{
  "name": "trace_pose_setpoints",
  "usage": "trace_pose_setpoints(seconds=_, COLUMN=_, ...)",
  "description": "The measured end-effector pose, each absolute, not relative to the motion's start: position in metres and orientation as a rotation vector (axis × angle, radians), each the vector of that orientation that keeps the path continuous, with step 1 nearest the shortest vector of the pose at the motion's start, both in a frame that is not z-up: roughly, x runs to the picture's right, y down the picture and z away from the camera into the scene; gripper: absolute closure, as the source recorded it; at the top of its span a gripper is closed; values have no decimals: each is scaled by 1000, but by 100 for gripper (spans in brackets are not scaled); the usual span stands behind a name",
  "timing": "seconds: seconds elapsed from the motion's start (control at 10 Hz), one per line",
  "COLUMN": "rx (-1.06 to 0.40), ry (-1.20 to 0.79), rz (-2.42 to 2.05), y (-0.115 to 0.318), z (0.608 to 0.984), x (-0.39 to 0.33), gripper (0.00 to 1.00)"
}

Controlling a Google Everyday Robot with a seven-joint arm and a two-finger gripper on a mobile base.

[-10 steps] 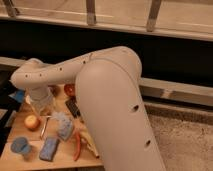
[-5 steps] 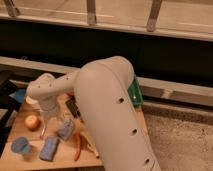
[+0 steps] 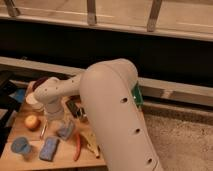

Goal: Place towel in tray

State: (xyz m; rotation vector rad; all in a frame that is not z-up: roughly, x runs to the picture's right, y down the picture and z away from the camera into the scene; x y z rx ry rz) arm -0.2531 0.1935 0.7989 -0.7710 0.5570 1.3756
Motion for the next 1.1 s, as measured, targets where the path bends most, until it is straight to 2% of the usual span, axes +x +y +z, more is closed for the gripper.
trace_pose_setpoints(seconds=0.4, rx=-674, ry=629, rz=1376, y=190, z=816, x=-245, gripper=35)
trace_pose_setpoints(seconds=0.9, rx=-642, ry=694, rz=1403, y=201, z=829, x=-229, gripper=35)
trace_pose_setpoints(seconds=1.0, rx=-646, ry=711, rz=1414, y=205, z=833, x=-224, gripper=36)
trace_pose_setpoints(seconds=1.1, rx=-658, ry=719, rz=1424, y=209, z=836, x=-222, gripper=40)
